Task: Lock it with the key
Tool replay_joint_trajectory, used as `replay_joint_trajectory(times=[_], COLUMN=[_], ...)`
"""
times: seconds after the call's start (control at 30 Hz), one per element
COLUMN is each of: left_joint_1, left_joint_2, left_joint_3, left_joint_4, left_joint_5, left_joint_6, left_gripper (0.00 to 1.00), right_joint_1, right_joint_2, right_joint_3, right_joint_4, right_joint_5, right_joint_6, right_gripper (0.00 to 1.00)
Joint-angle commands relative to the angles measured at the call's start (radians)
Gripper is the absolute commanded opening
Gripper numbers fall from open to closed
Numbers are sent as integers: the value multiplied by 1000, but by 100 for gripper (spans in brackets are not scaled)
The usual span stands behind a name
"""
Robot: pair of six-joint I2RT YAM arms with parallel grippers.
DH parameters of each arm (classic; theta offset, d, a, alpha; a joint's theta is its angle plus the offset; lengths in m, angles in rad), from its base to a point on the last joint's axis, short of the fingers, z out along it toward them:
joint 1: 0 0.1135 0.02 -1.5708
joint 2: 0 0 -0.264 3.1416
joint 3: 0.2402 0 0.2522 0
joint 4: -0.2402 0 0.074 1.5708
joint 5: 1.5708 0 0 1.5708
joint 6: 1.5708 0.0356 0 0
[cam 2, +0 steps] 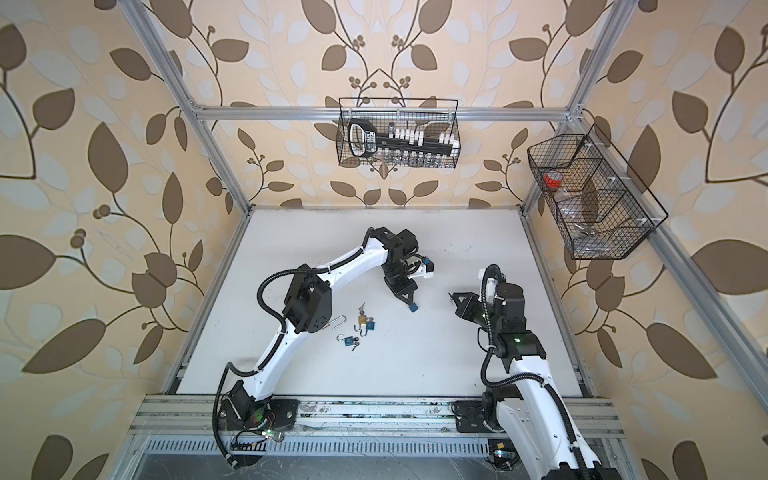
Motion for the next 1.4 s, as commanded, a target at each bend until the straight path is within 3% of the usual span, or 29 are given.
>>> replay_joint_trajectory(times=[0.0,0.4,0.8,1.0,1.2,1.37], left_joint_1=[11,12,15,17,28,34], left_joint_2=[12,76,91,78,-29,-246], left_joint_3=[67,137,140,143,120,-78], left_joint_4=[-54,-20,76,111,188,352], left_joint_5=[-13,-70,-75,-91,-104,-146], left_joint_6=[32,18,-36,-62,-150,-229], left_gripper=[0,2,27,34,44,53], right_joint_1=[-3,-3,-4,-3,-2,52], right_joint_2=[-8,-16,-27,-33,-1,43], right_joint_3=[-7,-22,-33,-41,-82,-124], right_joint_4=[-19,-31,-42,-37,57,164], right_joint_5=[-11,-23,-32,-20,-63,-49], right_joint_6=[-1,-7,-2,10,70,129], right_gripper=[0,0,0,0,0,0])
